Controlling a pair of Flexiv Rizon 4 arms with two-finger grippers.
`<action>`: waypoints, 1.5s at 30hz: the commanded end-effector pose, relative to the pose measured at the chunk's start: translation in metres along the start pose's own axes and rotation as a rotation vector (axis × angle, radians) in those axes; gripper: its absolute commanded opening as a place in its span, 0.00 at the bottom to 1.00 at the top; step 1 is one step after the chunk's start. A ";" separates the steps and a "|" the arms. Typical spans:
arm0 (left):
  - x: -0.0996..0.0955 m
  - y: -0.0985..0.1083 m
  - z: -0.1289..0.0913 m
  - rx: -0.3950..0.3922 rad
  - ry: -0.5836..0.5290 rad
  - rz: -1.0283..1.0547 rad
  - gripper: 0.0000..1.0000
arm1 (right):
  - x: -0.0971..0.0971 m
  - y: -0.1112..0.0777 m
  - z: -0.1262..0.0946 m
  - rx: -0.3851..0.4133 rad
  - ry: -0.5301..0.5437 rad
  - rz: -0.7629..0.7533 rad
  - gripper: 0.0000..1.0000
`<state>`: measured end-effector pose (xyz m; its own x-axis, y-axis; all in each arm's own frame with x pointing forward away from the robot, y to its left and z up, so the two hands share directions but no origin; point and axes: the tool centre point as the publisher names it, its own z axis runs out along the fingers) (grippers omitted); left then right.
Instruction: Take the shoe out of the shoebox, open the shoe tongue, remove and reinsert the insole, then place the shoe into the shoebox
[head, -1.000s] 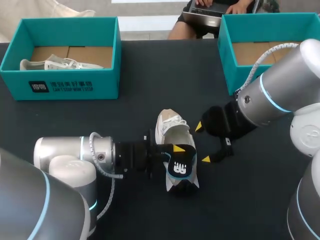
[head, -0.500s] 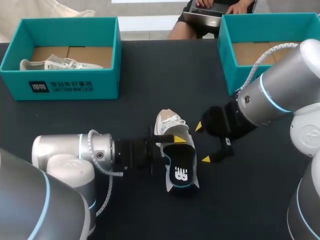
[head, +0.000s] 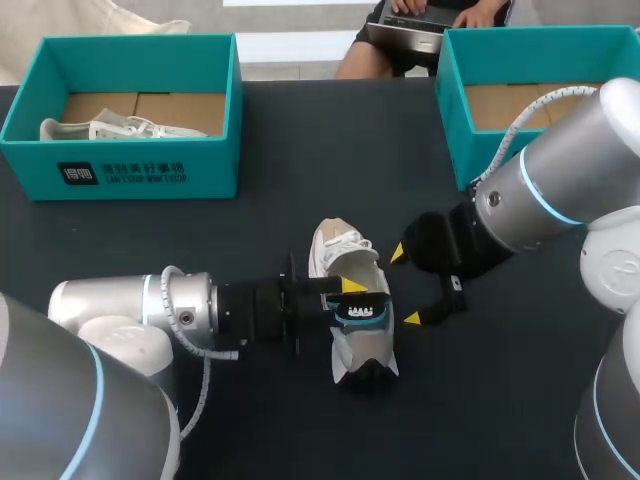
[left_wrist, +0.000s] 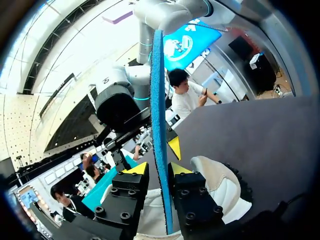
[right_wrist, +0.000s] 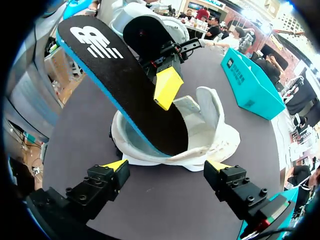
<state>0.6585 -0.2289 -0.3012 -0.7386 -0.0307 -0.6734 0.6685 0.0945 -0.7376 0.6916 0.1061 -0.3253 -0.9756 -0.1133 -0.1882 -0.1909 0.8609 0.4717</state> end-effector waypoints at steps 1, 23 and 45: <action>0.006 -0.012 -0.011 -0.006 -0.008 0.001 0.19 | 0.001 0.000 0.000 0.000 -0.002 0.000 1.00; 0.014 0.046 0.010 -0.084 0.043 0.031 0.00 | 0.001 0.000 0.000 0.000 -0.002 0.000 1.00; 0.003 0.025 -0.013 -0.077 -0.009 0.042 0.25 | 0.001 0.000 0.000 0.000 -0.002 0.000 1.00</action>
<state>0.6781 -0.2210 -0.3260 -0.7117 -0.0274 -0.7020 0.6881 0.1739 -0.7044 0.6917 0.1061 -0.3253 -0.9756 -0.1132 -0.1882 -0.1909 0.8609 0.4717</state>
